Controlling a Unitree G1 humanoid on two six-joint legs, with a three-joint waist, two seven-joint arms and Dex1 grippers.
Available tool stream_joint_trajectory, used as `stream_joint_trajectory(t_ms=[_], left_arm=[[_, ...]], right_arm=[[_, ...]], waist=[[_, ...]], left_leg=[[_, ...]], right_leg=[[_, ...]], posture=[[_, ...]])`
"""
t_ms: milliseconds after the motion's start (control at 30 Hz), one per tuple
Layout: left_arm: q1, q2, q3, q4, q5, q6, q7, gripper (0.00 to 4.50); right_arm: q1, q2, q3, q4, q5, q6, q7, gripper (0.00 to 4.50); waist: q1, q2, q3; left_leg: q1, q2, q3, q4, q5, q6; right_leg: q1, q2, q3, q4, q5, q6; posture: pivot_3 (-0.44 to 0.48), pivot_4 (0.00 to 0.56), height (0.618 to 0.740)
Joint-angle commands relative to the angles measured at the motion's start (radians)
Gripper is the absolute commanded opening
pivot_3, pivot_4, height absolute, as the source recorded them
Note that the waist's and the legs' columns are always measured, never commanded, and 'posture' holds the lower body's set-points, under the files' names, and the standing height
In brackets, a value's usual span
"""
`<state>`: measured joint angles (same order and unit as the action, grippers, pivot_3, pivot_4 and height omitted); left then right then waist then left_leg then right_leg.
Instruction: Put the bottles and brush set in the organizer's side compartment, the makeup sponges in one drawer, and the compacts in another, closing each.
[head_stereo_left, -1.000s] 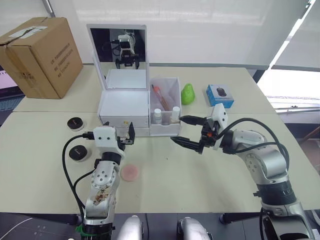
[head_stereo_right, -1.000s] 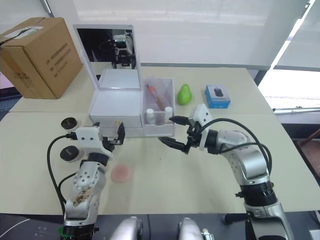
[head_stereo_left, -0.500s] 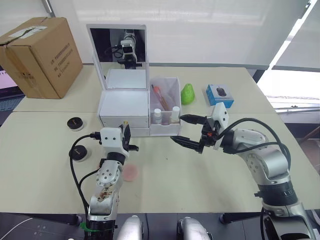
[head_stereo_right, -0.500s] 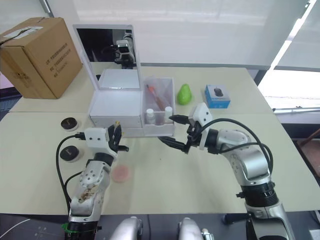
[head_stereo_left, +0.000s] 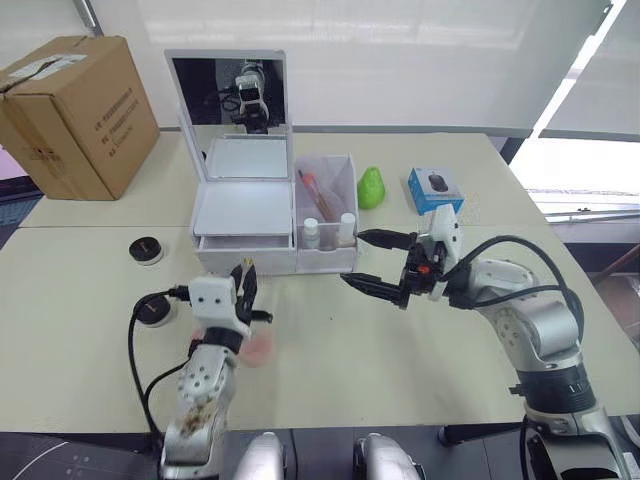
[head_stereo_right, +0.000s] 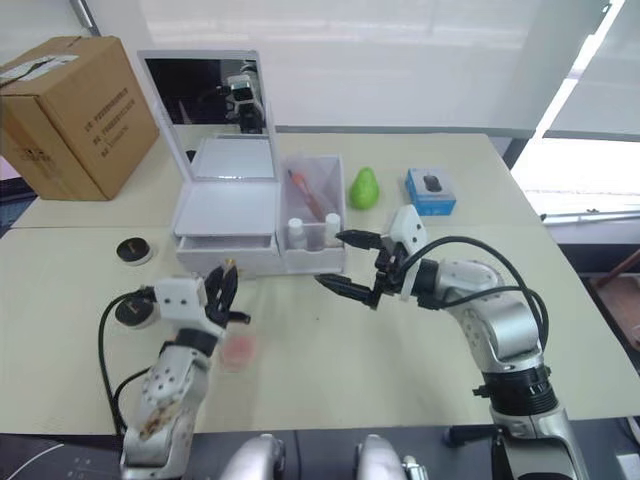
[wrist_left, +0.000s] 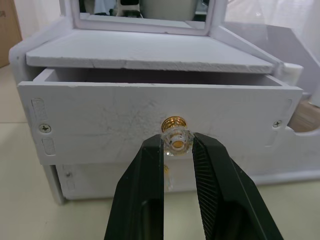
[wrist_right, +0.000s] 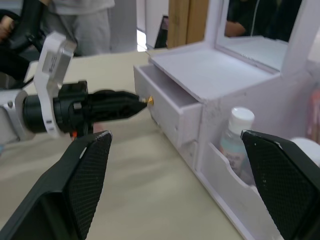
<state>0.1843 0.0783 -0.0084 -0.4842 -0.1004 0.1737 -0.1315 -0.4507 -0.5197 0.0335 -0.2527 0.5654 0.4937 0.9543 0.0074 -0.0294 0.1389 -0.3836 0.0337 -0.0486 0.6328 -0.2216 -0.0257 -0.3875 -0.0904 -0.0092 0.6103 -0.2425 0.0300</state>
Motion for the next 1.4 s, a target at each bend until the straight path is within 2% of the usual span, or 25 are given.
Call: stream_joint_trajectory(t_ms=[33,133,233,600,667,800,967,1033,1100,1200,1300,1400], left_arm=[[0.091,0.019,-0.003,-0.102,-0.034,-0.028,-0.04,0.54],[0.192,0.038,0.001,-0.14,-0.061,-0.052,-0.072,0.54],[0.235,0.044,-0.003,-0.158,-0.076,-0.06,-0.079,0.54],[0.256,0.044,0.002,-0.15,-0.093,-0.075,-0.084,0.54],[0.263,0.046,0.006,-0.15,-0.098,-0.081,-0.086,1.29],[0.29,0.055,0.028,-0.16,-0.123,-0.09,-0.103,2.44],[0.365,0.11,0.096,-0.221,-0.196,-0.083,-0.165,4.04],[0.449,0.212,0.253,-0.246,-0.325,-0.075,-0.284,4.46],[0.497,0.312,0.44,-0.22,-0.478,-0.054,-0.384,4.46],[0.526,0.5,0.7,-0.075,-0.629,0.011,-0.549,4.46],[0.512,0.651,0.853,0.116,-0.653,0.057,-0.673,4.46],[0.464,0.777,0.915,0.322,-0.602,0.096,-0.73,4.46]], right_arm=[[-0.015,0.006,-0.034,-0.035,0.045,-0.024,0.023,4.5],[-0.013,0.009,-0.038,-0.027,0.054,-0.038,0.038,4.5],[-0.013,0.011,-0.039,-0.017,0.054,-0.047,0.047,4.5],[-0.02,0.009,-0.024,0.018,0.033,-0.074,0.061,4.5],[-0.02,0.009,-0.026,0.02,0.032,-0.072,0.06,4.5],[-0.017,0.004,-0.031,0.024,0.031,-0.069,0.06,4.5],[-0.004,-0.009,-0.049,0.023,0.036,-0.068,0.056,4.5],[0.023,-0.034,-0.083,0.022,0.039,-0.066,0.051,4.5],[0.053,-0.064,-0.114,0.036,0.029,-0.076,0.055,4.5],[0.103,-0.113,-0.16,0.083,-0.002,-0.119,0.063,4.5],[0.145,-0.147,-0.207,0.134,-0.033,-0.169,0.058,4.5],[0.212,-0.204,-0.262,0.193,-0.07,-0.219,0.07,4.5]], waist=[[0.003,0.0,0.0],[0.005,0.0,0.001],[0.003,0.001,0.001],[-0.004,0.001,0.001],[-0.006,0.001,0.001],[-0.017,0.0,0.001],[-0.026,0.0,0.001],[-0.022,-0.001,0.002],[-0.018,-0.003,0.004],[-0.004,0.0,0.006],[0.003,0.0,0.007],[0.008,0.0,0.007]], left_leg=[[0.0,0.0,0.0,0.0,0.0,0.0],[-0.001,0.0,0.001,0.0,0.0,0.0],[-0.001,0.0,0.001,0.0,0.0,0.0],[-0.001,0.0,0.002,0.0,0.0,0.0],[-0.001,0.0,0.002,0.0,0.0,0.0],[-0.001,0.0,0.002,0.0,0.0,0.0],[0.0,0.0,0.002,-0.001,0.0,0.0],[0.0,0.0,0.002,-0.002,0.0,0.0],[0.0,0.002,0.002,-0.006,0.0,0.0],[-0.001,0.002,0.002,-0.006,0.0,0.0],[-0.004,0.001,0.003,-0.006,-0.002,-0.003],[-0.005,0.0,0.004,-0.005,-0.004,-0.006]], right_leg=[[0.0,0.0,0.0,0.0,-0.001,-0.002],[-0.001,-0.002,-0.001,-0.001,-0.001,-0.002],[-0.001,-0.002,-0.001,-0.001,-0.001,-0.002],[-0.001,-0.002,0.0,-0.002,-0.001,-0.002],[-0.001,-0.002,0.0,-0.002,-0.001,-0.002],[-0.001,-0.001,0.001,-0.002,-0.001,-0.002],[-0.002,-0.001,0.003,-0.002,-0.002,-0.003],[-0.003,-0.001,0.002,-0.003,-0.002,-0.003],[-0.01,-0.001,0.001,-0.002,-0.003,-0.005],[-0.011,-0.003,-0.003,-0.001,-0.004,-0.006],[-0.014,-0.004,-0.003,-0.002,-0.004,-0.006],[-0.015,-0.005,-0.002,-0.001,-0.004,-0.006]], posture=[[0.0,0.15,0.722],[0.0,0.15,0.722],[0.0,0.15,0.722],[0.0,0.15,0.722],[0.0,0.15,0.722],[0.0,0.15,0.722],[0.0,0.15,0.722],[0.0,0.15,0.722],[0.0,0.15,0.722],[0.0,0.15,0.722],[0.0,0.15,0.722],[0.0,0.15,0.722]])
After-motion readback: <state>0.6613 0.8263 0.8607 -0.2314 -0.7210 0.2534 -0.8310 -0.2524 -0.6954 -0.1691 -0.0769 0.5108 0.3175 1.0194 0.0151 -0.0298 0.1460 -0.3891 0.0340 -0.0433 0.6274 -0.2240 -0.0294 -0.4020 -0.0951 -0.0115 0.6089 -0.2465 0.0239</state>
